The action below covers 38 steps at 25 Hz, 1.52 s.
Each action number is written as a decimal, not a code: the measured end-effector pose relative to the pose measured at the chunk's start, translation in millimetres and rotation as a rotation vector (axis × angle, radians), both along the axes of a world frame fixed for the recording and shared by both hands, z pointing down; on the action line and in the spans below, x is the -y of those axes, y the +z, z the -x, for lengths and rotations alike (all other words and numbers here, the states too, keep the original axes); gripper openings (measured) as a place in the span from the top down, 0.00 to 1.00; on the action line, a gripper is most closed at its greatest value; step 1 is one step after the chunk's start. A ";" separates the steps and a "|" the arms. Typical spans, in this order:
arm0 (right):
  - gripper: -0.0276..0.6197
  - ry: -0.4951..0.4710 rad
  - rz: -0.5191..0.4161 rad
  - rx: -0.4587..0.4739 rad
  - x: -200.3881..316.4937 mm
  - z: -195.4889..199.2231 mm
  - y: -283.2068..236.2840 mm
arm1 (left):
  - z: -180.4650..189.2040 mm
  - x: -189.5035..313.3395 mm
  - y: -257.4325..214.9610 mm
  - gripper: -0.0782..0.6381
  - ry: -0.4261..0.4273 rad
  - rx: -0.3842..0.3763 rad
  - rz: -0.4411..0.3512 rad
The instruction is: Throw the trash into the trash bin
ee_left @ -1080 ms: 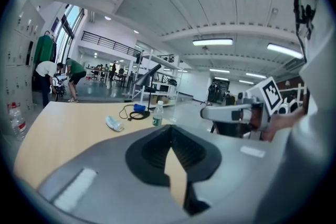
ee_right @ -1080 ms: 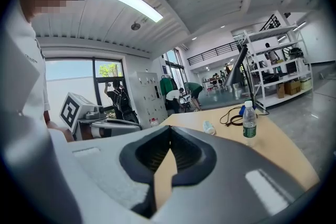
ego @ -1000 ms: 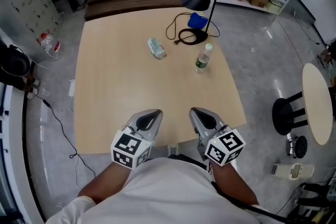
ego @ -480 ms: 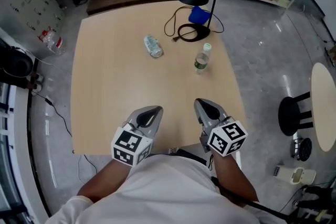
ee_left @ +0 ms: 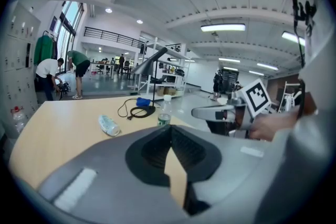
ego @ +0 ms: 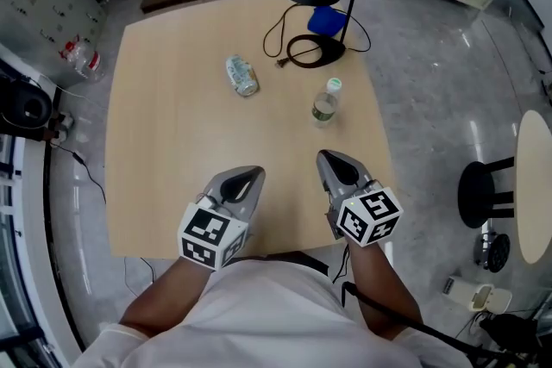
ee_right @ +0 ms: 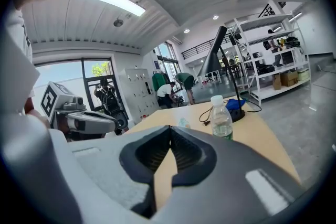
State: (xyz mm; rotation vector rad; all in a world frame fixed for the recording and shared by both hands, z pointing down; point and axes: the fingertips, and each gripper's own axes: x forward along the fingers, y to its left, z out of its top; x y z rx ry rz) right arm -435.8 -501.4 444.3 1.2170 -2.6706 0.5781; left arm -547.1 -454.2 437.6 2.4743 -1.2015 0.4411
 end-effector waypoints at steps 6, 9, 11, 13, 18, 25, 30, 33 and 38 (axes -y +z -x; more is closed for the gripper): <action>0.90 0.022 -0.055 -0.088 40.9 -13.5 3.8 | -3.6 15.9 3.3 0.88 -0.016 0.002 0.024; 0.88 0.049 -0.072 -0.125 59.9 -22.7 6.1 | -6.6 18.5 6.7 0.88 -0.018 0.005 0.035; 0.84 0.069 -0.076 -0.138 72.4 -28.3 7.9 | -8.7 20.8 9.6 0.88 -0.018 0.006 0.043; 0.82 0.087 -0.085 -0.150 84.7 -31.6 8.4 | -9.7 22.5 12.0 0.88 -0.017 0.009 0.050; 0.76 0.111 -0.111 -0.176 109.5 -34.7 7.3 | -12.6 18.2 16.9 0.88 -0.014 0.020 0.071; 0.68 0.116 -0.126 -0.214 133.1 -26.8 16.2 | -3.6 14.5 24.3 0.88 -0.037 0.027 0.091; 0.66 0.121 -0.147 -0.243 149.0 -22.2 16.5 | 0.9 14.1 28.3 0.88 -0.059 0.021 0.097; 0.66 0.124 -0.146 -0.248 155.5 -20.7 18.5 | 2.3 11.7 30.5 0.88 -0.066 0.016 0.105; 0.66 0.112 -0.139 -0.279 157.3 -17.9 27.3 | 4.5 7.8 32.8 0.88 -0.073 0.010 0.110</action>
